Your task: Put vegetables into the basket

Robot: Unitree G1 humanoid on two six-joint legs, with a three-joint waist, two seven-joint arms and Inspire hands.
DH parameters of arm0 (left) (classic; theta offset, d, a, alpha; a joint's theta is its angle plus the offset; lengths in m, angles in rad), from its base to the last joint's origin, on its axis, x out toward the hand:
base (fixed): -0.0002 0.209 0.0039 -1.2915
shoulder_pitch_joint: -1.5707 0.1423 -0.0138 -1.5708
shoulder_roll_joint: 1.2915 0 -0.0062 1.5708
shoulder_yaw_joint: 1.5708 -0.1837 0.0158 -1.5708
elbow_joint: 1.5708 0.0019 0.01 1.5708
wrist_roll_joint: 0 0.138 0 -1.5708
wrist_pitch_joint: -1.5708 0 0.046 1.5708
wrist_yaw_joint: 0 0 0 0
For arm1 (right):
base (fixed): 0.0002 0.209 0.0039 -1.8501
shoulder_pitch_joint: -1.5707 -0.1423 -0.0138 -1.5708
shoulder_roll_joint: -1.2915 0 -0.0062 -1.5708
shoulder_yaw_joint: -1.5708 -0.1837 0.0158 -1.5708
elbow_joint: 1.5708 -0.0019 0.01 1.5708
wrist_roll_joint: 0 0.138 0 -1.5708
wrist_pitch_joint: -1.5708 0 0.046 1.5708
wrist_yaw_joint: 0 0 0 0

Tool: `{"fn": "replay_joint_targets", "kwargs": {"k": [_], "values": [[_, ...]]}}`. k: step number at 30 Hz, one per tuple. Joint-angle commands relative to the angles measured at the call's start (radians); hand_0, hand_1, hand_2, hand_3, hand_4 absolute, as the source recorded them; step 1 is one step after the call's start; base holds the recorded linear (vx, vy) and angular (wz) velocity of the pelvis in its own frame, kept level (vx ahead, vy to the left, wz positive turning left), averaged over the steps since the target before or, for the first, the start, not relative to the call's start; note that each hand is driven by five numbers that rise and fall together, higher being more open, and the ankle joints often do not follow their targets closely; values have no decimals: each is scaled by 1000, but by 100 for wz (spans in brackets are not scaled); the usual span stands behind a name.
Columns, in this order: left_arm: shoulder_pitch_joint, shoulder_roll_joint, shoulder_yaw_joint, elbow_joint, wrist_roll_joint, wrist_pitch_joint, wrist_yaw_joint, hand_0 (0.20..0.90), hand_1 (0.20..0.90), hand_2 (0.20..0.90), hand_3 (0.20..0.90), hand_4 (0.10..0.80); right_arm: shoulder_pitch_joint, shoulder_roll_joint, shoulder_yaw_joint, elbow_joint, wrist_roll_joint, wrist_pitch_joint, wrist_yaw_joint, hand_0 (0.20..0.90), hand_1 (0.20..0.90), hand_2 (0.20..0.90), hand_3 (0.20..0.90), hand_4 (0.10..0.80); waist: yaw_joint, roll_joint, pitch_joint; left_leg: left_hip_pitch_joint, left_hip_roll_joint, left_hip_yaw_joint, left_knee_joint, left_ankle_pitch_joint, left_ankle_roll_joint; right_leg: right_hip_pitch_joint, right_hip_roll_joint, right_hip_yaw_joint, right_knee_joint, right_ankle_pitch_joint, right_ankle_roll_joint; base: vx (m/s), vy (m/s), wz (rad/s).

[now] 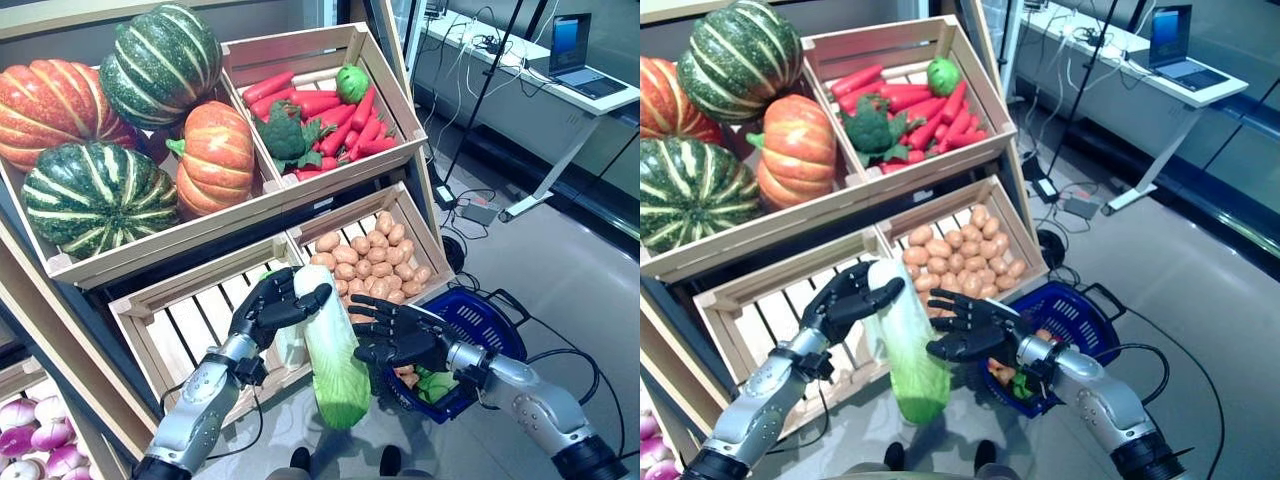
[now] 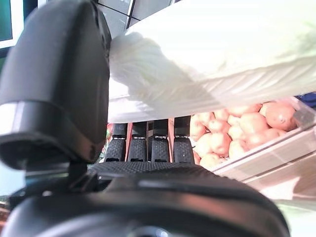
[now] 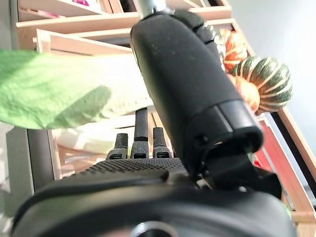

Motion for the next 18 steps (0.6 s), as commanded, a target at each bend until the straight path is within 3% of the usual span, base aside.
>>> {"fn": "replay_joint_targets", "kwargs": {"k": [1, 10, 18], "values": [[-173, -43, -5, -177, -22, -98, -63, 300, 300, 300, 300, 400, -33, 46, 39, -62, -3, -49, -63, 900, 900, 900, 900, 800, 13, -14, -70, 4, -12, 4, 1, -70, -19, 57, -55, -16, 2, -27, 61, 0, 0, 0], [-180, -41, -4, -198, -21, -84, -44, 300, 300, 300, 300, 400, -24, 54, 26, -61, -25, -45, -141, 900, 900, 900, 900, 800, 7, -12, -69, 4, -11, 6, 1, -73, -18, 55, -55, -8, 2, -27, 62, -5, -1, -3], [-180, -39, 3, -209, -57, -71, -64, 300, 300, 300, 300, 400, -26, 50, 45, -84, 3, 24, -35, 900, 900, 900, 900, 800, 10, -13, -72, 3, -10, 5, 1, -74, -19, 54, -55, -5, 2, -29, 61, 0, 0, 0]]}}
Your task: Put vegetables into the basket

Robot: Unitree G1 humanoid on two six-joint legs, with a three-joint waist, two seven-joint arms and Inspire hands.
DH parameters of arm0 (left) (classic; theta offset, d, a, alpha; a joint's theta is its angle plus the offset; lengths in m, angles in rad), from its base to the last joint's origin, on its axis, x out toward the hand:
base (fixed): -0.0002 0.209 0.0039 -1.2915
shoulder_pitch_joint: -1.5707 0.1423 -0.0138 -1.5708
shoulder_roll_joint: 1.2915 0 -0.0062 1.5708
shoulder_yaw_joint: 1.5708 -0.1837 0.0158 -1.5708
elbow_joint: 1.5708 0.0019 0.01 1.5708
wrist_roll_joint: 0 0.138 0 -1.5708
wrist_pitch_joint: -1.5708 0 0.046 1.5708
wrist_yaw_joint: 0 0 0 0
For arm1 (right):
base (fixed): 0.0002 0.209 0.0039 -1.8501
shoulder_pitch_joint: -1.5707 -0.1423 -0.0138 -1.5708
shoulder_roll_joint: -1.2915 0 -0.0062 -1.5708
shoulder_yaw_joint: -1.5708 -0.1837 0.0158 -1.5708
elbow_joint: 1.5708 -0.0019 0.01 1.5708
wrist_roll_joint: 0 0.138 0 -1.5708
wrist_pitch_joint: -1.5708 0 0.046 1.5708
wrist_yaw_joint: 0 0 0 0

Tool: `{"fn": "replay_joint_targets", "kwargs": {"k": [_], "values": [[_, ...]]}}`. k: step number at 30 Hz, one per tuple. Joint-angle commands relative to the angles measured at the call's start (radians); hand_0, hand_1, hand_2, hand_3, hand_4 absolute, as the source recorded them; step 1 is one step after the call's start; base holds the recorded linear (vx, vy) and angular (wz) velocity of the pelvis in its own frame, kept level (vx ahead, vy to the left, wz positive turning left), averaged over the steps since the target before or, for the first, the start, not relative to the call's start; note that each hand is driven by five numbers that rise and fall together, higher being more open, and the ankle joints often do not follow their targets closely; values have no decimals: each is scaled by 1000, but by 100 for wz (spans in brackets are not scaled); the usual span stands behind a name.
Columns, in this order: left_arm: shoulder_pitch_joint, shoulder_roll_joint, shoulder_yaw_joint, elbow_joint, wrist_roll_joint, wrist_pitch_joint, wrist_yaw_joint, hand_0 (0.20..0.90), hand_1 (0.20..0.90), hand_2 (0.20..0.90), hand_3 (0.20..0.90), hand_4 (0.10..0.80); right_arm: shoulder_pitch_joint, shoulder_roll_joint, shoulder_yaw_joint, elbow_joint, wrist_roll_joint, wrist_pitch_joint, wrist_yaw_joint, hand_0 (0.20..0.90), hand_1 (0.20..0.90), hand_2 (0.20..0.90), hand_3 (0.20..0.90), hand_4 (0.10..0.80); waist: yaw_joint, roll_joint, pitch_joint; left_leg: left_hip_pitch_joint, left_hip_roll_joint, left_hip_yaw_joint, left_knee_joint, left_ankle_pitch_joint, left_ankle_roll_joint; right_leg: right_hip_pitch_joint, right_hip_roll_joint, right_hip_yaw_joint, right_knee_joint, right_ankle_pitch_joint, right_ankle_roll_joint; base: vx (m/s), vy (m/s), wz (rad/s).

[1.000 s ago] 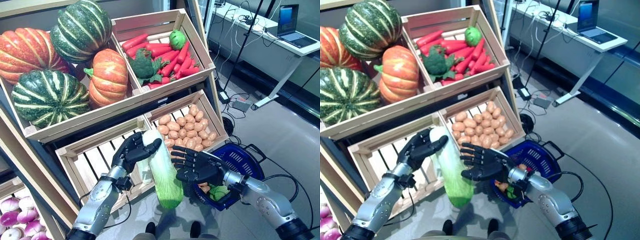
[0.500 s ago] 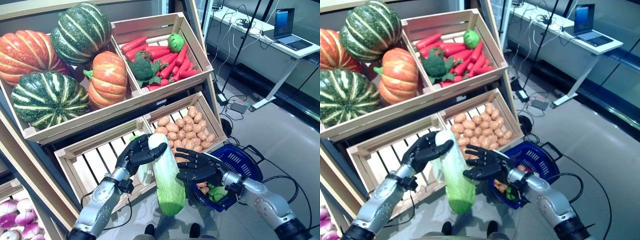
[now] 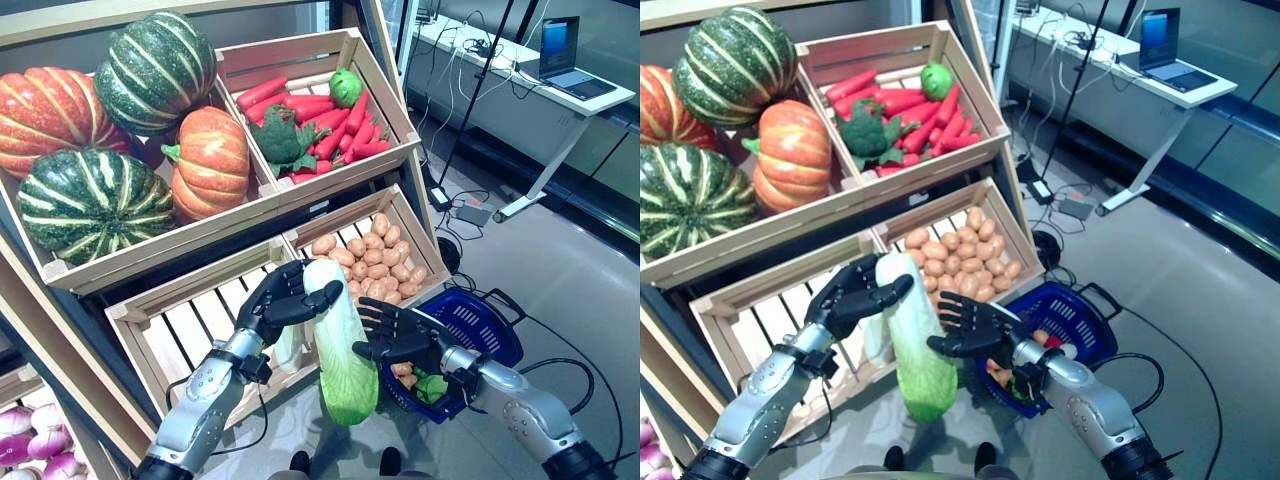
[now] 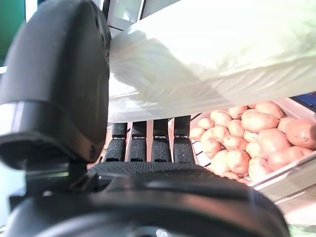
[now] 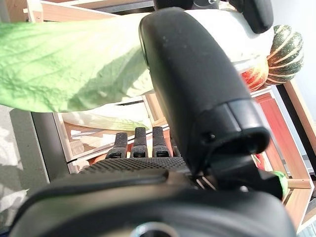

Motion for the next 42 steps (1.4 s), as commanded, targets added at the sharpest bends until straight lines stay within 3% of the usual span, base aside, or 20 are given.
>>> {"fn": "replay_joint_targets", "kwargs": {"k": [1, 16, 30, 38, 39, 40, 41, 42], "values": [[-180, -42, 6, -126, -75, -89, -71, 300, 300, 300, 300, 400, -43, 10, 40, -88, 48, 14, 114, 900, 900, 900, 900, 800, 13, -17, -62, 4, -9, -13, 2, -72, -21, 61, -55, -16, 2, -32, 61, 0, 0, 0], [-185, -45, -14, -132, -128, -83, -117, 300, 300, 300, 300, 400, -54, 12, 92, -70, 67, 69, 187, 900, 900, 900, 900, 800, 21, -22, -67, 2, -8, -16, 2, -69, -22, 61, -56, -18, 2, -32, 62, 0, 0, 0], [-190, -73, -53, -149, -290, -46, -302, 300, 300, 300, 300, 400, -55, 31, 155, -30, 129, 188, 358, 900, 900, 900, 900, 800, 30, -23, -75, 2, -8, -21, 2, -69, -24, 66, -56, -20, 2, -33, 60, 0, 0, 0], [-192, -81, -73, -160, -305, -69, -362, 300, 300, 300, 300, 400, -45, 31, 180, -7, 109, 218, 394, 900, 900, 900, 900, 800, 30, -21, -76, 4, -8, -22, 2, -70, -23, 67, -54, -13, 2, -36, 58, 0, 0, 0], [-192, -81, -73, -160, -308, -70, -366, 300, 300, 300, 300, 400, -42, 31, 181, -6, 114, 218, 395, 721, 721, 721, 721, 681, 31, -21, -77, 3, -8, -23, 2, -70, -23, 67, -54, -13, 2, -36, 58, 0, 0, 0], [-191, -81, -73, -159, -314, -71, -371, 300, 300, 300, 300, 400, -41, 32, 181, -4, 118, 217, 395, 462, 462, 462, 462, 508, 31, -21, -77, 3, -8, -24, 2, -69, -23, 66, -53, -13, 2, -36, 58, 0, 0, 0], [-192, -82, -74, -157, -322, -71, -376, 300, 300, 300, 300, 400, -42, 33, 181, 0, 122, 215, 396, 300, 300, 300, 300, 400, 31, -21, -77, 3, -8, -25, 2, -70, -23, 66, -53, -12, 2, -36, 57, 0, 0, 0], [-191, -85, -73, -156, -335, -64, -383, 300, 300, 300, 300, 400, -42, 36, 180, 2, 128, 213, 395, 300, 300, 300, 300, 400, 31, -21, -77, 3, -8, -25, 2, -70, -22, 67, -52, -11, 2, -36, 57, 0, 0, 0]]}}
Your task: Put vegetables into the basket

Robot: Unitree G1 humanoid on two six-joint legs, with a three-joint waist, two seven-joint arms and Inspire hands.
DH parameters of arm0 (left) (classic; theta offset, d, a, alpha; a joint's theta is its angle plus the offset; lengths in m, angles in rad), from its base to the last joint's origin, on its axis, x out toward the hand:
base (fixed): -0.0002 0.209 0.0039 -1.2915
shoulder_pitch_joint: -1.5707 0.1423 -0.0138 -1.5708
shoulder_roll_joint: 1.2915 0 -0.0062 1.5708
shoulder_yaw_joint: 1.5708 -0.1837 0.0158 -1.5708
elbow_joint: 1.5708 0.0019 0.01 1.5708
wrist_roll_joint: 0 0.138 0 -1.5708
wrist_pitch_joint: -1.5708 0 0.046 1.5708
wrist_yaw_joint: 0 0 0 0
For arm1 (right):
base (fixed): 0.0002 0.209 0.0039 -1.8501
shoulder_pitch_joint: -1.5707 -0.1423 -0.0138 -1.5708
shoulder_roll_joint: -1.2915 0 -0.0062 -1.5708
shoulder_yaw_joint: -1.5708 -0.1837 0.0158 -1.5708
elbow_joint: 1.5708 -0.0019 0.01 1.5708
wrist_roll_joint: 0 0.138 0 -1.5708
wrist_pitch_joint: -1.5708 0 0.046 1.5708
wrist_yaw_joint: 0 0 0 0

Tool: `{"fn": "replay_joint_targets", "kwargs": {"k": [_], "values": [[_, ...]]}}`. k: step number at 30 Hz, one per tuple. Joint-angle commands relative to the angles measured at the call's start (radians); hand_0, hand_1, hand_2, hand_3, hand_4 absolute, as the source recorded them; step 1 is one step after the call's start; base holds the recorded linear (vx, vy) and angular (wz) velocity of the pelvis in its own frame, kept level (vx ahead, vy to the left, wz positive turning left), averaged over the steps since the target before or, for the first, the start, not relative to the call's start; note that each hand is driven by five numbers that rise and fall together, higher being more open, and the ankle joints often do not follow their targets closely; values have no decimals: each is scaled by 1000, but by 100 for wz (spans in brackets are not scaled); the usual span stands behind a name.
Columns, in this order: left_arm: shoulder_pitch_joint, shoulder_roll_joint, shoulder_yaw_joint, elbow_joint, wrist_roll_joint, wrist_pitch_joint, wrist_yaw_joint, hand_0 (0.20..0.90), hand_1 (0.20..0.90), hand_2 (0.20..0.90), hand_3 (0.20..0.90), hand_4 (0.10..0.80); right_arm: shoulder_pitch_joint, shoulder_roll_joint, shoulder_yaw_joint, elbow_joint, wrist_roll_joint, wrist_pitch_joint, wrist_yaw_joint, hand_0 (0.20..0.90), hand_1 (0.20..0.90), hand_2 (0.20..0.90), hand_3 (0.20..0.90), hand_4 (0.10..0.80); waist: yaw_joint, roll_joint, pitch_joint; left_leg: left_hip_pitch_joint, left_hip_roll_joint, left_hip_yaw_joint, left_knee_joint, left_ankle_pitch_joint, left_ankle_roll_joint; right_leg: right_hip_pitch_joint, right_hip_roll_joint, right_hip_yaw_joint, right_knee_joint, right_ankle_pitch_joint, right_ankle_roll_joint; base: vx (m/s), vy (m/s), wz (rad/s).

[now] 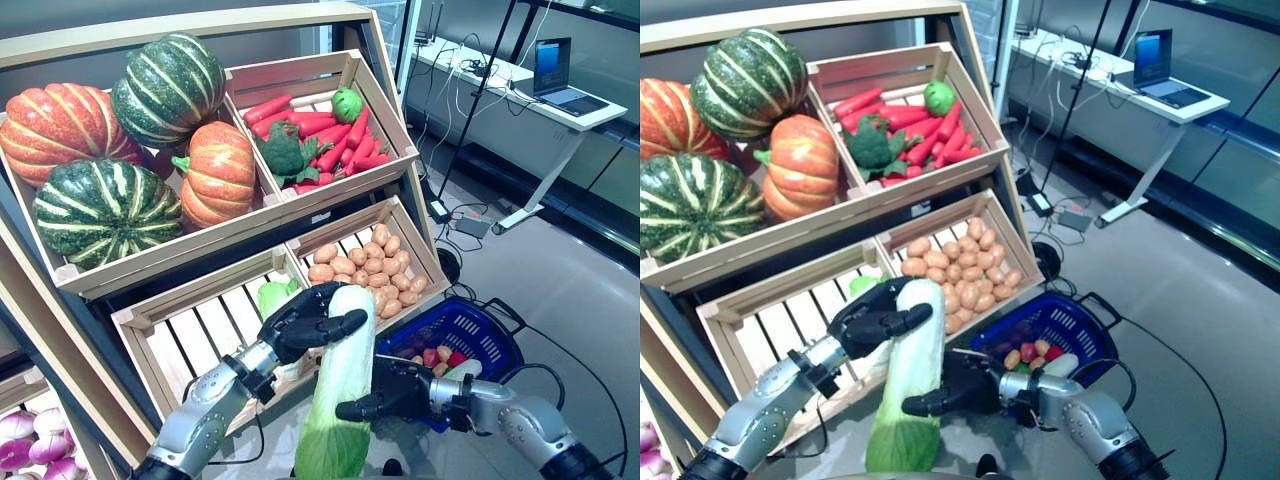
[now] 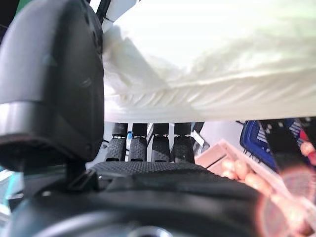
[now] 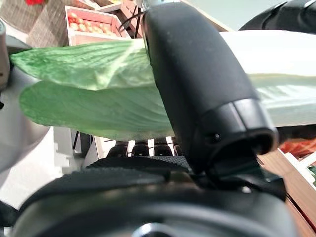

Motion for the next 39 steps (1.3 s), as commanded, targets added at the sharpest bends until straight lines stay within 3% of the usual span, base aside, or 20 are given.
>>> {"fn": "replay_joint_targets", "kwargs": {"k": [1, 20, 21, 22, 23, 31, 39], "values": [[-191, -110, -5, -154, -212, -116, -71, 300, 300, 300, 300, 400, -43, 53, 95, -18, 53, -11, 34, 300, 300, 300, 300, 400, 26, -21, -32, 3, -8, -25, 2, -70, -23, 67, -51, -11, 2, -37, 56, 0, 0, 0], [-174, -127, -3, -143, -254, -76, -135, 300, 300, 300, 300, 400, -22, 75, 77, -19, 100, -34, 10, 300, 300, 300, 300, 400, 20, -14, -35, 4, -9, -25, 2, -70, -20, 68, -48, -2, 2, -39, 53, -1, 0, 0], [-173, -126, -4, -145, -252, -70, -132, 472, 472, 472, 472, 515, -19, 76, 75, -20, 114, -41, 1, 300, 300, 300, 300, 400, 20, -13, -35, 4, -9, -26, 2, -69, -20, 68, -48, -2, 2, -39, 53, 0, 0, 0], [-172, -126, -4, -144, -251, -69, -132, 794, 794, 794, 794, 729, -18, 77, 74, -19, 118, -45, -2, 300, 300, 300, 300, 400, 20, -13, -35, 4, -9, -26, 2, -69, -21, 68, -48, -1, 2, -39, 53, 0, 0, 0], [-172, -123, -3, -145, -254, -60, -125, 900, 900, 900, 900, 800, -21, 80, 69, -18, 135, -52, -17, 300, 300, 300, 300, 400, 20, -12, -35, 2, -9, -28, 2, -68, -21, 68, -48, 0, 2, -39, 53, 0, 0, 0], [-161, -108, 40, -128, -248, -44, -71, 900, 900, 900, 900, 800, -16, 84, -4, -16, 174, -213, -62, 300, 300, 300, 300, 400, 17, -9, -36, 7, -8, -24, 2, -73, -20, 69, -50, -1, 2, -39, 56, 0, 0, 0], [-125, -83, 172, -122, -242, -30, -30, 900, 900, 900, 900, 800, 24, 78, -136, -17, 174, -273, -61, 300, 300, 300, 300, 400, 4, -4, -33, 7, -8, -21, 2, -74, -19, 69, -49, -1, 2, -40, 54, 0, 0, 0]]}}
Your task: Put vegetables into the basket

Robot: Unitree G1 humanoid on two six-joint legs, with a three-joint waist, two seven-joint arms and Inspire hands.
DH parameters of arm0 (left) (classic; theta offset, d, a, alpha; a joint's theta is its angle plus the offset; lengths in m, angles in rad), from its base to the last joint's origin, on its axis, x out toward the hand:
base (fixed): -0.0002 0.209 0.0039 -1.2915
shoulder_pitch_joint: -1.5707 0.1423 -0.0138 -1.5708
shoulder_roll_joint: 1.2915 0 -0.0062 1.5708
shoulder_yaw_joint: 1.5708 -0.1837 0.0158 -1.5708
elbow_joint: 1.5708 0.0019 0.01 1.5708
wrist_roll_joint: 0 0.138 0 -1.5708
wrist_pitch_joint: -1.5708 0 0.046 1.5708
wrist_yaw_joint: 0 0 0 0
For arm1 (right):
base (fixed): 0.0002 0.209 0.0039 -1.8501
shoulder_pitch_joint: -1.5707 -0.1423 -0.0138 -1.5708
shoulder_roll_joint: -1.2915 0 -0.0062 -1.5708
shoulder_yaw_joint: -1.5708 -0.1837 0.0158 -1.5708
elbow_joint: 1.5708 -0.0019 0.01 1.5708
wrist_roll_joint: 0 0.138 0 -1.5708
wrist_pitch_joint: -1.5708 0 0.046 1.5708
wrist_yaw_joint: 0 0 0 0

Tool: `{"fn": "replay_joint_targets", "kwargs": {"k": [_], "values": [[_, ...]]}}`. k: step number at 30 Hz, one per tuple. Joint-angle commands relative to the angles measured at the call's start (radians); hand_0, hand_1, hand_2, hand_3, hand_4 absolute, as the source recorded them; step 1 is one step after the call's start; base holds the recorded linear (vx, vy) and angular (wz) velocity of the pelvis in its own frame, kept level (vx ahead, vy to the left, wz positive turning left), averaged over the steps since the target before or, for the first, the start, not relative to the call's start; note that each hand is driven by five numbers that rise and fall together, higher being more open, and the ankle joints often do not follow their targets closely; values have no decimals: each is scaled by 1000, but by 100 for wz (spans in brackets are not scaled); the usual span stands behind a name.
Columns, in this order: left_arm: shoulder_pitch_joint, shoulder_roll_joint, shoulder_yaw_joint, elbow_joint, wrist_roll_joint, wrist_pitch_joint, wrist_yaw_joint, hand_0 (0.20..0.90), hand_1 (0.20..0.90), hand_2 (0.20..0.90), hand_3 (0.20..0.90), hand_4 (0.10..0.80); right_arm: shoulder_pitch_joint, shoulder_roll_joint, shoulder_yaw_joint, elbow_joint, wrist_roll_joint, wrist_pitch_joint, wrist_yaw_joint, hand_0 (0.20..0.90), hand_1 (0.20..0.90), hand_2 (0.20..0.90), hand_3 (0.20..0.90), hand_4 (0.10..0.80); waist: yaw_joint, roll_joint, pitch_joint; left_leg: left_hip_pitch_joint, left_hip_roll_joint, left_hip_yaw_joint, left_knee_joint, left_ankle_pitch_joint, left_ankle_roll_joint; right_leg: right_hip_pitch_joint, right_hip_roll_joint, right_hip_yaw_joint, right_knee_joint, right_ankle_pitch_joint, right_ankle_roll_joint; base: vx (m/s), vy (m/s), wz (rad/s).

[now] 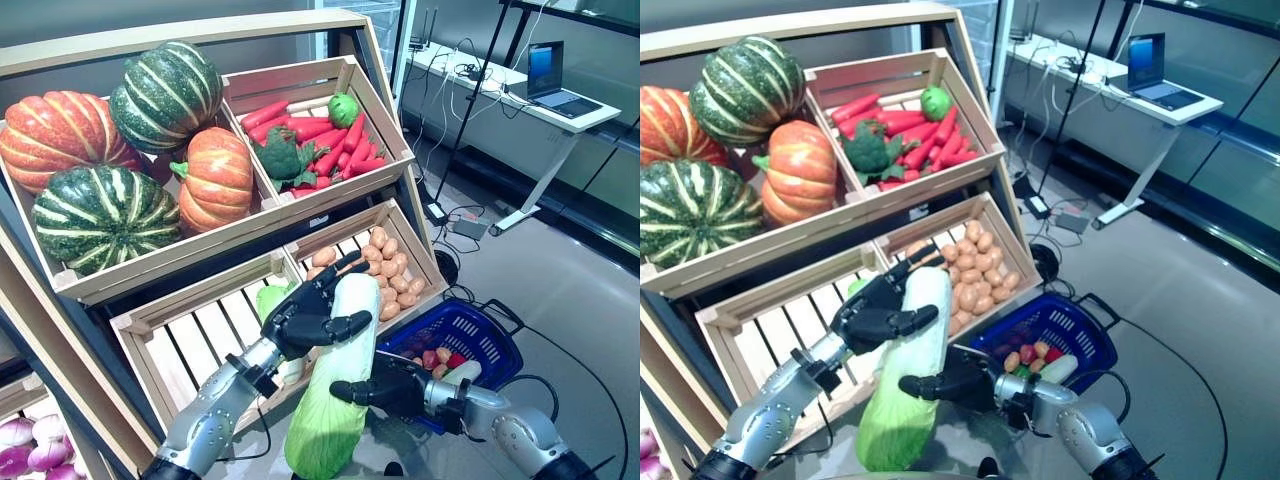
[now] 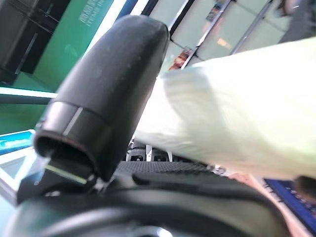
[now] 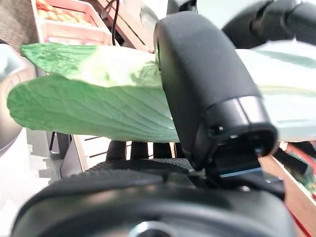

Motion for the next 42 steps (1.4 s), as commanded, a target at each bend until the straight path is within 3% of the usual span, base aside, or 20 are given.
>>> {"fn": "replay_joint_targets", "kwargs": {"k": [1, 10, 21, 24, 27, 31, 35, 42], "values": [[-119, -17, 81, -80, -46, -79, -23, 900, 900, 900, 900, 800, -40, 35, -107, -78, 119, -155, 13, 300, 300, 300, 300, 400, 5, -12, -19, 9, -7, -24, 2, -71, -22, 76, -48, -15, 5, -41, 54, 0, 0, 0], [-88, -21, 149, -79, -20, -73, 15, 900, 900, 900, 900, 800, -12, 58, -215, -76, 129, -231, -74, 300, 300, 300, 300, 400, -6, -10, -13, -5, -3, -22, 2, -64, -23, 64, -40, -12, 5, -38, 51, 0, -19, 0], [-23, -18, 246, -73, 60, -114, 32, 900, 900, 900, 900, 800, 53, 161, -381, -36, 211, -438, -266, 300, 300, 300, 300, 400, -17, -1, 17, -70, 3, -19, 2, -49, -31, 10, -23, -22, 5, -43, 43, -2, -28, 0], [-40, -5, 267, -55, 53, -161, 58, 900, 900, 900, 900, 800, 15, 186, -410, 21, 263, -521, -325, 300, 300, 300, 300, 400, -21, 10, 65, -115, 6, -16, 2, -39, -27, -41, -12, -18, 17, -43, 32, -191, 14, 0], [-88, 7, 262, -42, 45, -256, 115, 900, 900, 900, 900, 800, -77, 204, -430, 59, 313, -619, -374, 300, 300, 300, 300, 400, -27, 28, 161, -186, 4, -17, 2, -11, -20, -134, 3, -11, 81, -56, 12, -361, 35, 1], [-162, 3, 241, 20, 42, -334, 135, 900, 900, 900, 900, 800, -194, 191, -469, 151, 518, -714, -398, 300, 300, 300, 300, 400, -16, 45, 263, -268, -4, -21, 78, 3, -24, -206, 10, -11, 181, -83, -5, -235, 7, 2], [-203, 15, 224, 25, 9, -359, 147, 900, 900, 900, 900, 800, -269, 171, -518, 223, 639, -771, -433, 300, 300, 300, 300, 400, -1, 51, 337, -407, -26, -29, 238, -21, -29, -306, 1, -17, 291, -104, -21, -180, -32, 4], [-246, -31, 182, 13, -28, -372, 114, 900, 900, 900, 900, 800, -366, 163, -560, 313, 713, -848, -455, 300, 300, 300, 300, 400, 17, 63, 418, -586, -47, -24, 395, -56, -17, -472, -26, -30, 447, -134, -34, -158, -18, 1]]}}
